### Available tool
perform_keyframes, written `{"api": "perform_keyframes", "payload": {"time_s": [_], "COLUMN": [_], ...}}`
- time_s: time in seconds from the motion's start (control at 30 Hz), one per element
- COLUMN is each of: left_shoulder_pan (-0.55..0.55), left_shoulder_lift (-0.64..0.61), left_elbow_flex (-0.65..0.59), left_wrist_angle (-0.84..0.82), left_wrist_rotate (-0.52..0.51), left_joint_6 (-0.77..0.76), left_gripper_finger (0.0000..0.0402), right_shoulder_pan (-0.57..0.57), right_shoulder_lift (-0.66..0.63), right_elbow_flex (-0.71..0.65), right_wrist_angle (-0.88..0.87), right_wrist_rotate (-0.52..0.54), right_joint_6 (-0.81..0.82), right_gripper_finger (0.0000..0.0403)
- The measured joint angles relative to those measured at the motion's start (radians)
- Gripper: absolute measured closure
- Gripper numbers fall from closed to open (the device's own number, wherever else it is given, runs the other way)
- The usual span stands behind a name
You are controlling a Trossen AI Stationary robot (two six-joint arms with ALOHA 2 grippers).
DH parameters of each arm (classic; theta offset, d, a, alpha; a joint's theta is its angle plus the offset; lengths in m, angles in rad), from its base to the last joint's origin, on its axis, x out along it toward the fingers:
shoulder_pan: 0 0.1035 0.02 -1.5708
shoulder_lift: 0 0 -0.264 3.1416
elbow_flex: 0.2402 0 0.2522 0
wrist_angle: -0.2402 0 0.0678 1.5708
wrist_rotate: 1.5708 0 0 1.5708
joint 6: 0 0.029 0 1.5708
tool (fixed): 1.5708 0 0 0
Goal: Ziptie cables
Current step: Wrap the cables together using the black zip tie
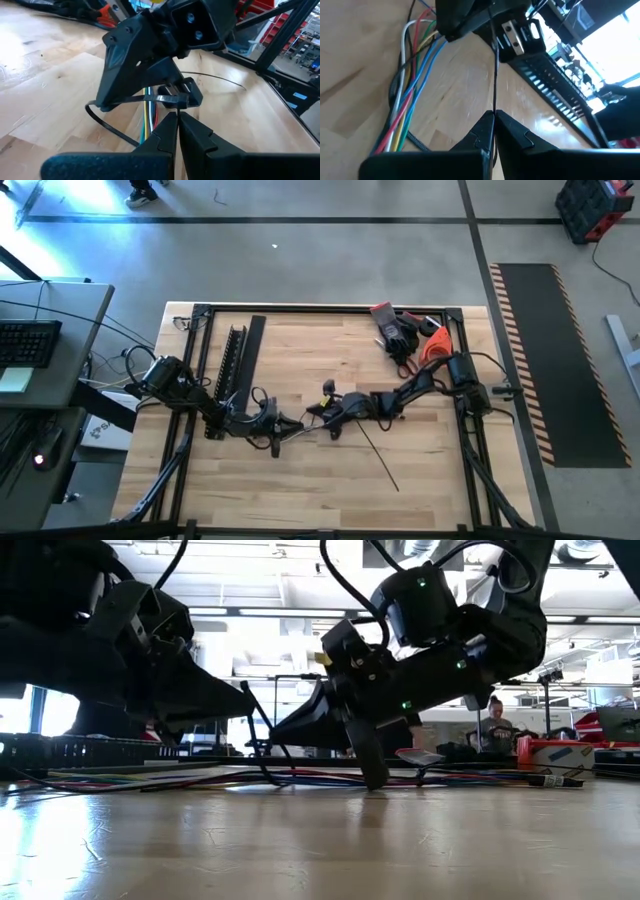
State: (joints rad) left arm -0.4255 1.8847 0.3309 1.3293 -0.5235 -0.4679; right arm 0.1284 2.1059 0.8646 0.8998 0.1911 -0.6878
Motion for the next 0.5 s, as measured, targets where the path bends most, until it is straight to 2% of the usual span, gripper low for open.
{"api": "perform_keyframes", "payload": {"time_s": [0.23, 0.5], "left_shoulder_pan": [0.0, 0.006], "left_shoulder_lift": [0.0, 0.0], "left_elbow_flex": [0.0, 0.0], "left_wrist_angle": [-0.002, -0.011], "left_wrist_rotate": [0.034, 0.08], "left_joint_6": [-0.022, -0.074], "left_gripper_finger": [0.0402, 0.0402], "right_shoulder_pan": [0.008, 0.04], "right_shoulder_lift": [0.0, 0.0], "right_elbow_flex": [0.0, -0.011], "right_wrist_angle": [0.011, 0.1], "right_wrist_rotate": [0.015, 0.095], "right_joint_6": [-0.043, -0.218], "right_gripper_finger": [0.0403, 0.0403]}}
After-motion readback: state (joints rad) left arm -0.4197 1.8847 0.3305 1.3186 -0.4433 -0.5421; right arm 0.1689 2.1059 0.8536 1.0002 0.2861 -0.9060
